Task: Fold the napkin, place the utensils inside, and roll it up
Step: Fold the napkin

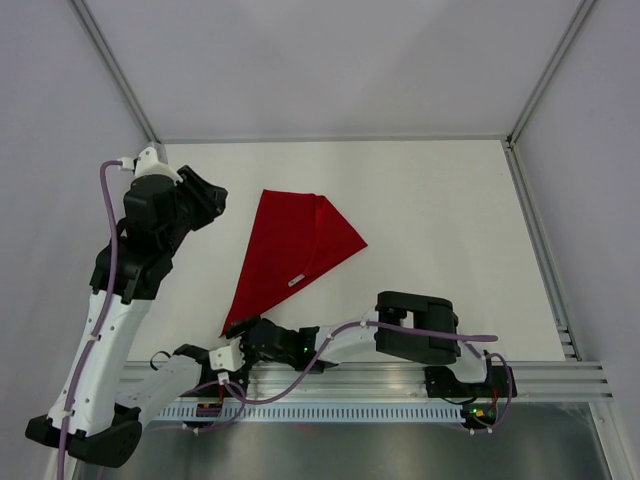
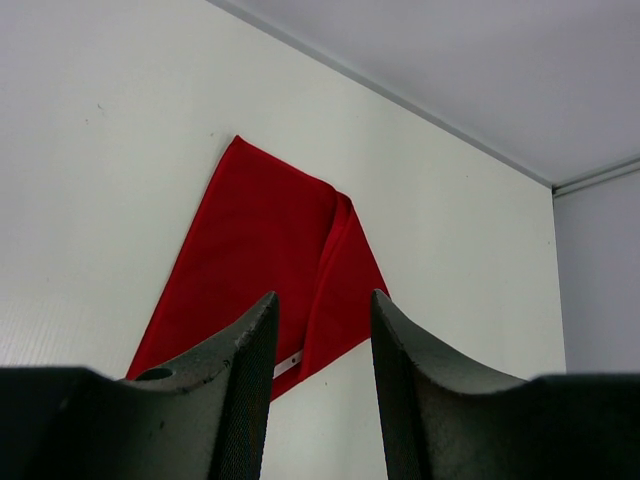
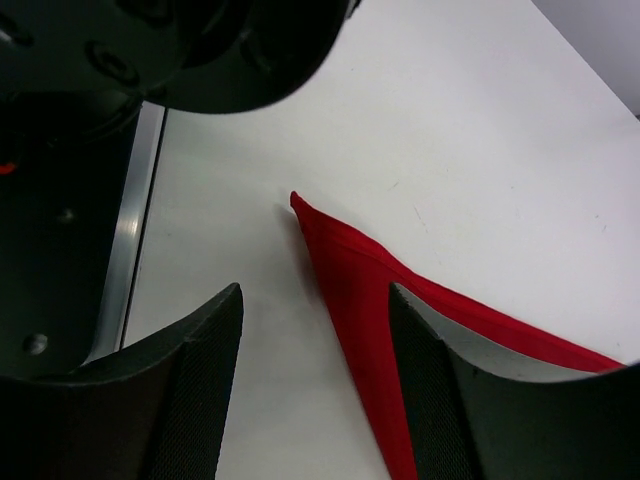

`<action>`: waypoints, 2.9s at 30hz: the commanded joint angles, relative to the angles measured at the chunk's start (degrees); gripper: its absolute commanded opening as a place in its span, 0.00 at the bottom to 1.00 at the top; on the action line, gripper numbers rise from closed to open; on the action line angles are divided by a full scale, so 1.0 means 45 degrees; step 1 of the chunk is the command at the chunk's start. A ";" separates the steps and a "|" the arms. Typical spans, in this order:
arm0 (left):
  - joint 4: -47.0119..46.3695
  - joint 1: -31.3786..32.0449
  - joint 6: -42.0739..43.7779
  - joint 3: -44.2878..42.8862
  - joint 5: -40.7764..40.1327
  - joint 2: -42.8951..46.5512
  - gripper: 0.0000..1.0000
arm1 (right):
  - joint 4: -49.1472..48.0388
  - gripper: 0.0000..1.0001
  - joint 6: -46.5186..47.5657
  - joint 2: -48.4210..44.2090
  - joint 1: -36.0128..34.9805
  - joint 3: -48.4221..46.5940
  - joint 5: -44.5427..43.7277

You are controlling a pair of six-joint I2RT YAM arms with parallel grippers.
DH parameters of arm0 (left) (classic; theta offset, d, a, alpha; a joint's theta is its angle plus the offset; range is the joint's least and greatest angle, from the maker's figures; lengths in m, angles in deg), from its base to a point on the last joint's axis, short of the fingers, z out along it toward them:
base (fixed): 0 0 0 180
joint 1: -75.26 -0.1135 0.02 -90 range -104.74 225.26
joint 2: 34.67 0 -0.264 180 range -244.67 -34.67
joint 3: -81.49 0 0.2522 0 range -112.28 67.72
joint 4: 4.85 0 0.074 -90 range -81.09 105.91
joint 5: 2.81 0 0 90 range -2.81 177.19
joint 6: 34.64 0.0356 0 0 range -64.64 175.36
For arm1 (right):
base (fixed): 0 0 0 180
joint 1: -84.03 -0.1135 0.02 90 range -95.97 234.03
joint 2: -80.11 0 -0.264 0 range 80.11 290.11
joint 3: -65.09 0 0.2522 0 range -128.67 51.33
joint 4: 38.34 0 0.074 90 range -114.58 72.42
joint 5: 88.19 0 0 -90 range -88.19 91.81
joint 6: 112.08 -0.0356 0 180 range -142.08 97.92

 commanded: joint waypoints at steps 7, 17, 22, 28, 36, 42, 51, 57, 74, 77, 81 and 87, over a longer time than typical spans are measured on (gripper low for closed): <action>0.0204 -0.0036 0.0335 0.0041 0.0032 -0.0099 0.47 | -0.1853 0.66 0.1010 0.1309 -0.0164 -0.0987 -0.0504; 0.0223 -0.0036 0.0413 0.0119 0.0033 -0.0079 0.47 | -0.2264 0.59 0.1283 0.2033 -0.0184 -0.1320 -0.0739; 0.0223 -0.0036 0.0374 0.0178 0.0052 -0.0099 0.47 | -0.2341 0.44 0.1303 0.2072 -0.0184 -0.1164 -0.0700; 0.0145 -0.0016 0.0354 0.0295 0.0071 -0.0138 0.47 | -0.2420 0.28 0.1322 0.2072 -0.0184 -0.0988 -0.0700; 0.0086 -0.0035 0.0413 0.0256 0.0130 -0.0216 0.47 | -0.2361 0.36 0.1322 0.2013 -0.0164 -0.0910 -0.0622; 0.0047 -0.0036 0.0413 0.0295 0.0150 -0.0216 0.48 | -0.2420 0.50 0.1479 0.1915 -0.0165 -0.0831 -0.0563; 0.0008 -0.0036 0.0510 0.0256 0.0130 -0.0157 0.49 | -0.2068 0.49 0.1694 0.2462 -0.0145 -0.1495 -0.0329; -0.0050 -0.0036 0.0569 0.0217 0.0189 -0.0196 0.49 | -0.1990 0.47 0.1810 0.2774 -0.0165 -0.1652 -0.0270; -0.0167 -0.0036 0.0550 0.0412 0.0189 -0.0177 0.49 | -0.2752 0.46 0.1948 0.2405 -0.0086 -0.0598 0.0471; -0.0206 -0.0036 0.0530 0.0431 0.0033 -0.0080 0.49 | -0.2889 0.46 0.1792 0.1956 -0.0048 -0.0363 0.0667; -0.0246 -0.0036 0.0549 0.0412 -0.0046 -0.0021 0.49 | -0.2869 0.47 0.1616 0.1351 -0.0009 -0.0148 0.0980; -0.0226 -0.0036 0.0510 0.0451 -0.0085 -0.0001 0.49 | -0.3220 0.47 0.1577 0.1232 0.0030 0.0164 0.0961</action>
